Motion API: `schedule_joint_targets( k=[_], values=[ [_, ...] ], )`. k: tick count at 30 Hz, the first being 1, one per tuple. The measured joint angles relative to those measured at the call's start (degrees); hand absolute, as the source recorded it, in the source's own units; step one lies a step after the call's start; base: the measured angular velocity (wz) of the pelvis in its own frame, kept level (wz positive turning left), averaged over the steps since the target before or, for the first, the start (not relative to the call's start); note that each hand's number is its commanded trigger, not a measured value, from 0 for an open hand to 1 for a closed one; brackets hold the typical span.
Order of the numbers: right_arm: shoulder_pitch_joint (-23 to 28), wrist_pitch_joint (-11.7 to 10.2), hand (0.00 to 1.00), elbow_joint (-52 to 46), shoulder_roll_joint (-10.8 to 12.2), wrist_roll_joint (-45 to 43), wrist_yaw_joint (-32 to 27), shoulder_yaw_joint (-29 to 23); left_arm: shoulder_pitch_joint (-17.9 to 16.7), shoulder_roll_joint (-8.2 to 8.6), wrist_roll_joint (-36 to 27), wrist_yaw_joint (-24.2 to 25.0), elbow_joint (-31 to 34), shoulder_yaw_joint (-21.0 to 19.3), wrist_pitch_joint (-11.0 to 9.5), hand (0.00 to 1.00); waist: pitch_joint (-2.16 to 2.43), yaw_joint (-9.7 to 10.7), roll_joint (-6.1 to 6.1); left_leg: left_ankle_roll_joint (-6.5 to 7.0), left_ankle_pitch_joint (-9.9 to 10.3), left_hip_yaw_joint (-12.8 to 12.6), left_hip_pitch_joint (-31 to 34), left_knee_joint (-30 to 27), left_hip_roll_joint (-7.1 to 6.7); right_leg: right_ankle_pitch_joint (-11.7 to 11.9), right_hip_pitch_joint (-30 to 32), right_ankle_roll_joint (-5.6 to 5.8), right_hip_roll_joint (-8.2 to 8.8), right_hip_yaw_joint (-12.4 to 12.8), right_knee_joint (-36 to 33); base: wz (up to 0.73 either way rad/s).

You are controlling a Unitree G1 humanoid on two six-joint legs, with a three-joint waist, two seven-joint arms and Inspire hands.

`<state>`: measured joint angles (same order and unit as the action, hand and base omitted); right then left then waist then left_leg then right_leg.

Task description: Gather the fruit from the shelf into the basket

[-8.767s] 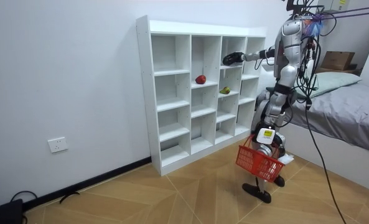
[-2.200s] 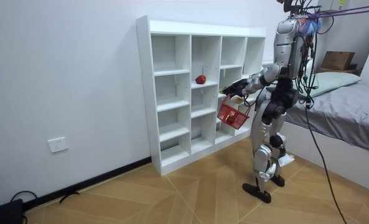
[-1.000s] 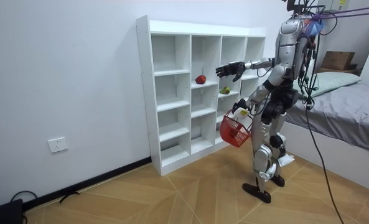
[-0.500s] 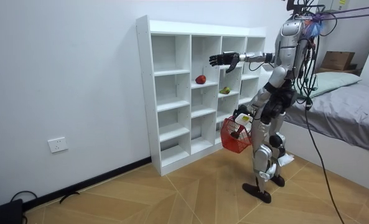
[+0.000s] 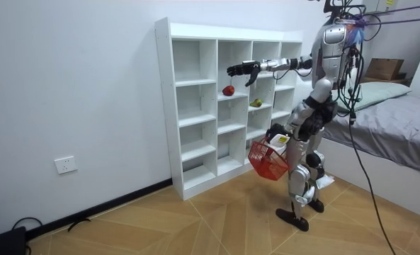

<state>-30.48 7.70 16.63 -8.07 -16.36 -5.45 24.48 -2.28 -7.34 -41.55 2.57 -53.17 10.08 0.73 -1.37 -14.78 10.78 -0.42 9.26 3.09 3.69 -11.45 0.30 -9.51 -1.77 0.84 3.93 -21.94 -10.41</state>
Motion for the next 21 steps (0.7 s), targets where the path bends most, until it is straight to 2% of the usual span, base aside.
schedule_joint_targets(
  k=[7, 9, 12, 15, 21],
  values=[
    [-3.63, 0.04, 0.0, 8.03, 0.73, -2.31, -4.64, 0.08, 0.77, -0.17, -0.12, 0.35, 0.3, -0.05, 0.23, 1.0, -0.03, -2.14, 1.17, 0.02, -0.03, 0.73, 2.15, -0.41, -0.19, 0.0, 1.61, -0.01, 0.08, -0.19, -0.04, 0.07],
    [-4.37, 0.03, 0.0, 10.55, 0.74, -2.52, -6.44, 0.05, 1.12, -0.18, -0.08, 0.41, 0.36, -0.32, 0.2, 1.0, -0.16, -2.86, 1.54, -0.04, -0.09, 0.74, 3.31, -0.57, -0.18, 0.0, 2.69, -0.01, 0.07, -0.3, -0.06, 0.0],
    [-5.94, -0.09, 0.0, 13.48, 0.75, -2.51, -9.36, 0.03, 1.58, -0.27, 0.11, 0.6, 0.37, -0.85, 0.16, 1.0, -0.55, -2.87, 1.99, -0.15, -0.18, 1.05, 5.53, -1.32, -0.2, 0.01, 4.34, -0.01, 0.06, -1.11, -0.06, 0.04],
    [-7.95, -0.08, 0.0, 17.13, 0.7, -1.77, -11.97, -0.26, 2.15, -0.47, -0.02, 0.77, 0.36, -0.89, 0.18, 1.0, -0.64, -2.85, 2.43, -0.29, -0.53, 1.83, 7.23, -1.39, -0.23, 0.02, 5.78, -0.03, 0.03, -1.91, -0.11, 0.13],
    [-10.49, -0.23, 0.0, 21.6, 0.2, -0.69, -14.83, -2.22, 2.69, -0.59, 0.05, 1.39, 0.13, -0.95, 0.19, 1.0, -0.89, -2.66, 2.79, -0.36, -0.66, 2.02, 9.14, -1.98, -0.32, 0.04, 7.32, -0.07, 0.08, -1.89, -0.12, 0.03]
  ],
)
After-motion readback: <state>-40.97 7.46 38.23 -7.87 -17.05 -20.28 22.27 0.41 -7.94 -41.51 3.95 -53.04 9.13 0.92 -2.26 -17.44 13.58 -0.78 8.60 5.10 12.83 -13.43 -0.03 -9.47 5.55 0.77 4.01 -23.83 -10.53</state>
